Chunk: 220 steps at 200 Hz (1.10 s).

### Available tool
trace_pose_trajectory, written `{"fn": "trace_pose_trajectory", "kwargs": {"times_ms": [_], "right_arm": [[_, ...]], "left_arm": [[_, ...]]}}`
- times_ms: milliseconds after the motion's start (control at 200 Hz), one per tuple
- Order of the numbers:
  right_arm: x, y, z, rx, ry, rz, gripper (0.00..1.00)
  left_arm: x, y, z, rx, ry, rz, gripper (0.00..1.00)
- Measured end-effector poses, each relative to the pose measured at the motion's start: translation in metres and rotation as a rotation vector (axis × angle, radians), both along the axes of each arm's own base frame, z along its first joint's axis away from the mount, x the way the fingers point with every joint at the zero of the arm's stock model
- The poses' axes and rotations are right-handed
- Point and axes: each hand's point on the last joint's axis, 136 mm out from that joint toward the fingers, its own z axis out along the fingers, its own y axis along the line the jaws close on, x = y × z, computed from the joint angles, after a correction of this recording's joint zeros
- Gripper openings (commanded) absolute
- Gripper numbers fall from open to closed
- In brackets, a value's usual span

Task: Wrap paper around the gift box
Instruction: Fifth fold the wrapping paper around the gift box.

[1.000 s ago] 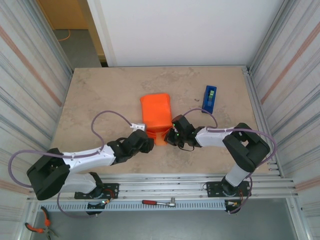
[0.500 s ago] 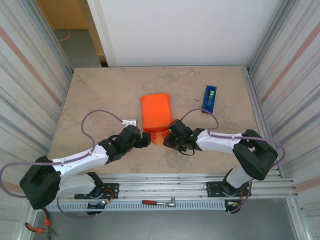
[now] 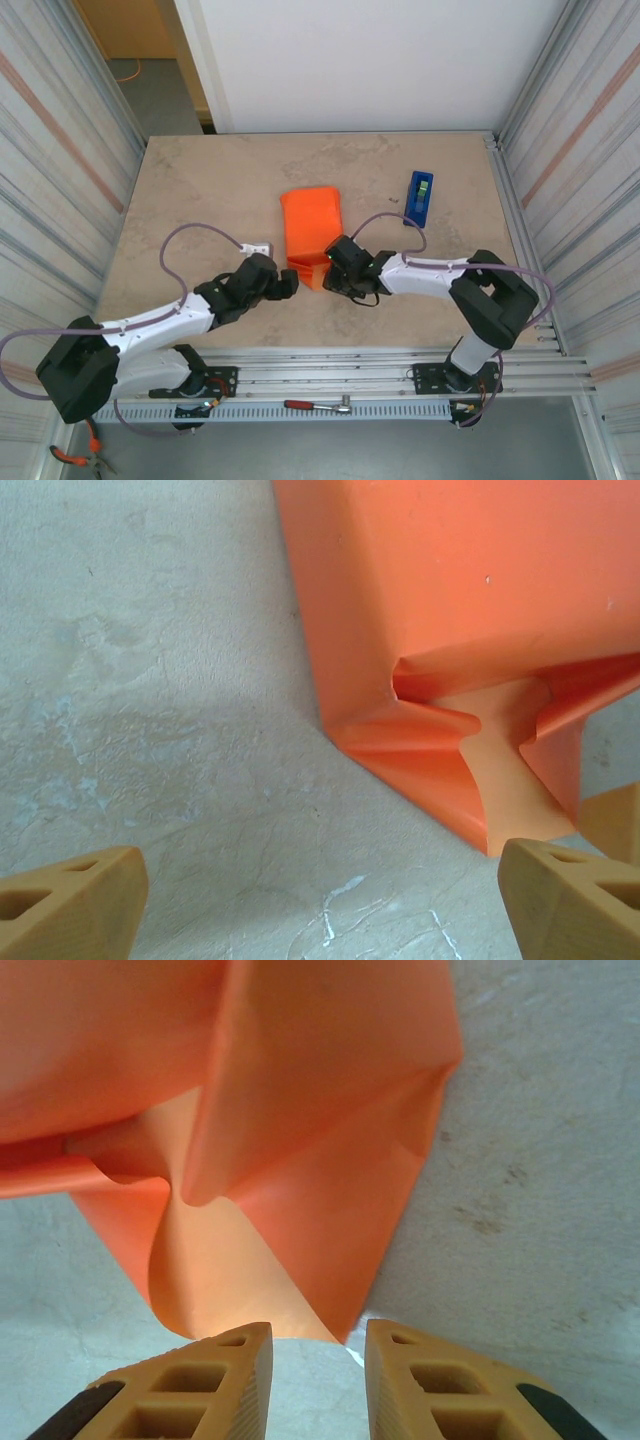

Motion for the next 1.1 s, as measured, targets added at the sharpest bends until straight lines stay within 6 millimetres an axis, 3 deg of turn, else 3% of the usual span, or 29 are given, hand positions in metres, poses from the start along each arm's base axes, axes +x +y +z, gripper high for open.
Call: {"fn": "trace_pose_trajectory", "kwargs": {"times_ms": [566,762,992,1102], "right_arm": [[-0.004,0.001,-0.012,-0.048,0.017,0.004,0.29],[-0.002,0.003,-0.013,-0.061,0.025,-0.001,0.2],[-0.002,0.0,-0.015,-0.073,0.031,-0.018,0.0],[-0.001,0.0,-0.015,-0.074,0.031,-0.023,0.0]], "left_arm": [[-0.003,0.001,-0.003,-0.005,0.011,-0.007,0.91],[-0.003,0.001,-0.003,-0.005,0.011,-0.007,0.91],[-0.003,0.001,-0.001,-0.01,0.007,-0.008,0.91],[-0.004,0.001,-0.003,-0.008,0.01,-0.008,0.91]]}}
